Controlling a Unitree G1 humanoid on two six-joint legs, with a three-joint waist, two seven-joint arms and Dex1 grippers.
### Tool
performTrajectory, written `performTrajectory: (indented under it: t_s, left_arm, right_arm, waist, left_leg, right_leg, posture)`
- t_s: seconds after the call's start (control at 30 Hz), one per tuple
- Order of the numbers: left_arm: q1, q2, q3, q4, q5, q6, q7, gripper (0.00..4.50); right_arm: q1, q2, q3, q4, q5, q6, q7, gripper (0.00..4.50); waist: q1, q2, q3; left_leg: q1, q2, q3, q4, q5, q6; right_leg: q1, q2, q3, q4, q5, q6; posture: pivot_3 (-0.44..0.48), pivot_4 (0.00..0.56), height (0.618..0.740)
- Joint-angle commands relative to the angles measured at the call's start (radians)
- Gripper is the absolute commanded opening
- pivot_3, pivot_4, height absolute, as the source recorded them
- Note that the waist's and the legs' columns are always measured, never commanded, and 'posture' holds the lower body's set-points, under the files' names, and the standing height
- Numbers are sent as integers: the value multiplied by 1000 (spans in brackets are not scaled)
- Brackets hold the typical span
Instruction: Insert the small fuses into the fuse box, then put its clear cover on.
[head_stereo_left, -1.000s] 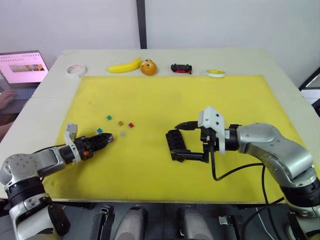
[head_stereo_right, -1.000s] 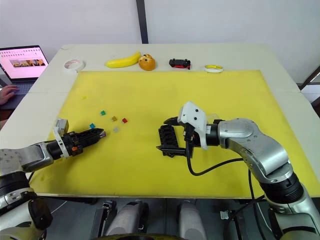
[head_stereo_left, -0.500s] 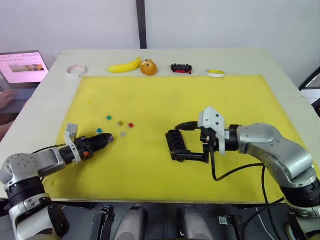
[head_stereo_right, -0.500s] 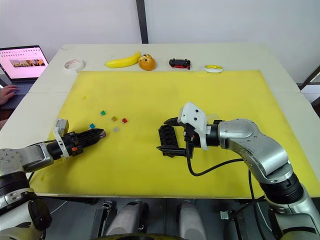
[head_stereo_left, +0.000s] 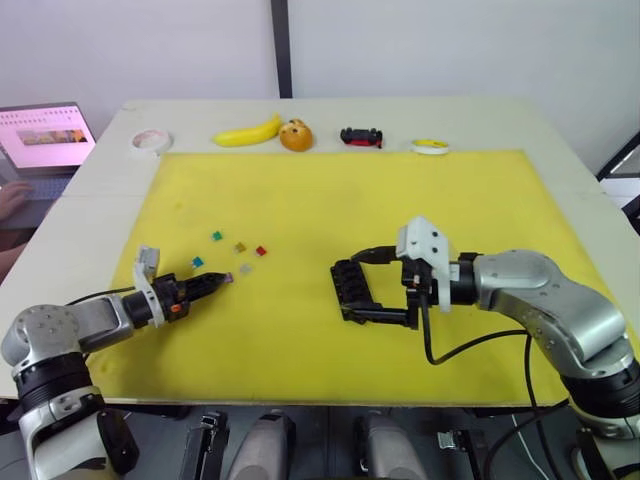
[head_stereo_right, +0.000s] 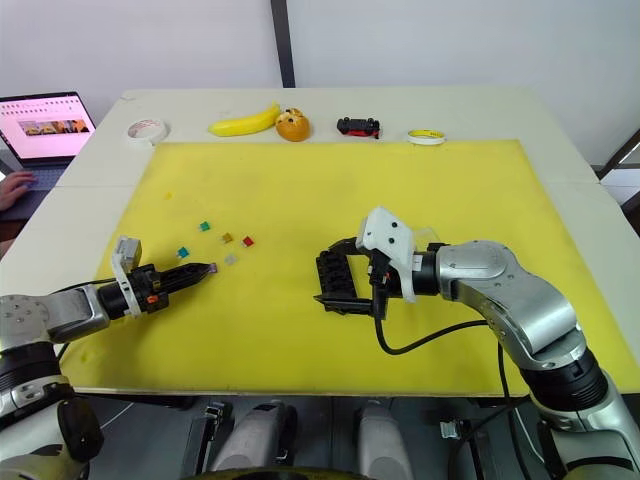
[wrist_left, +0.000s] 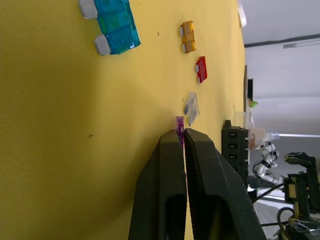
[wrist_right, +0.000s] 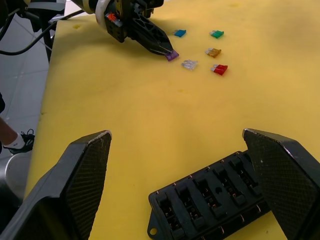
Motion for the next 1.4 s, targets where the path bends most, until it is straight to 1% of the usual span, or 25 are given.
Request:
performTrajectory:
  t_s: [0.03,0.37,0.53,0.67,0.8,0.87,1.0,1.13,1.2,1.27,1.33,1.4]
  left_arm:
    - [21,-9,-21,11,14,14,3,59]
    - [20,-12,-20,13,18,11,4,18]
    - [16,10,18,1,-1,25,-2,18]
    - [12,61,40,-33,-112,50,-13,18]
    - [25,120,5,-97,-291,50,-3,18]
    - [11,137,-8,-127,-417,50,27,18]
    - [-53,104,-36,-156,-632,17,154,18]
    - [-75,64,-159,-207,-872,-144,338,18]
    - [-76,52,-226,-235,-975,-224,405,18]
    - [-75,37,-270,-261,-1009,-275,433,18]
    - [-75,23,-301,-275,-1012,-317,446,18]
    - [-78,11,-325,-275,-1012,-350,452,18]
  right_arm:
    - [0,-9,-36,-40,14,-5,0,4500]
    - [0,-9,-37,-40,14,-4,-2,4500]
    - [14,-5,-65,-53,40,15,-16,4500]
    - [49,14,-131,-86,126,70,-51,4500]
    - [79,56,-195,-113,239,137,-122,4500]
    - [82,106,-231,-124,328,179,-195,4500]
    - [78,194,-271,-132,473,244,-353,4500]
    - [60,260,-268,-129,582,270,-497,4500]
    - [43,303,-267,-111,646,271,-589,4500]
    - [24,343,-270,-81,718,266,-688,4500]
    - [6,378,-269,-49,796,251,-784,4500]
    - [-7,392,-261,-29,849,243,-845,4500]
  waist:
    - [0,0,0]
    - [0,0,0]
    - [0,0,0]
    - [-5,-1,1]
    - [-18,-3,1]
    - [-20,-3,1]
    - [-19,-3,1]
    - [-21,-3,1]
    - [-24,-3,1]
    - [-26,-3,1]
    - [-25,-3,1]
    - [-25,-3,1]
  left_leg:
    - [0,0,0,0,0,0]
    - [0,0,0,0,0,0]
    - [0,0,0,0,0,0]
    - [0,1,0,0,0,0]
    - [-1,2,0,0,-1,1]
    - [-1,3,0,0,-1,1]
    - [-1,3,-1,-1,-1,2]
    - [-1,3,0,0,-1,2]
    - [-1,3,0,0,-1,1]
    - [-1,4,0,-1,0,0]
    - [-1,4,1,-1,0,-1]
    - [-1,4,1,0,0,-1]
  right_leg:
    - [0,0,0,0,0,0]
    - [0,0,0,0,0,0]
    - [0,0,0,0,0,0]
    - [-1,1,0,0,0,0]
    - [-1,1,1,0,0,0]
    - [-1,1,1,0,0,0]
    - [-1,1,2,0,0,0]
    - [-1,1,2,0,0,0]
    - [-2,1,3,1,0,0]
    - [-3,2,3,1,0,0]
    - [-3,2,3,1,0,0]
    - [-3,3,3,1,0,0]
  posture:
    - [0,150,740]
    - [0,150,740]
    - [0,150,740]
    - [0,150,740]
    - [0,150,740]
    - [0,150,740]
    - [0,150,740]
    - [0,150,740]
    - [0,150,740]
    - [0,150,740]
    - [0,150,740]
    - [0,150,740]
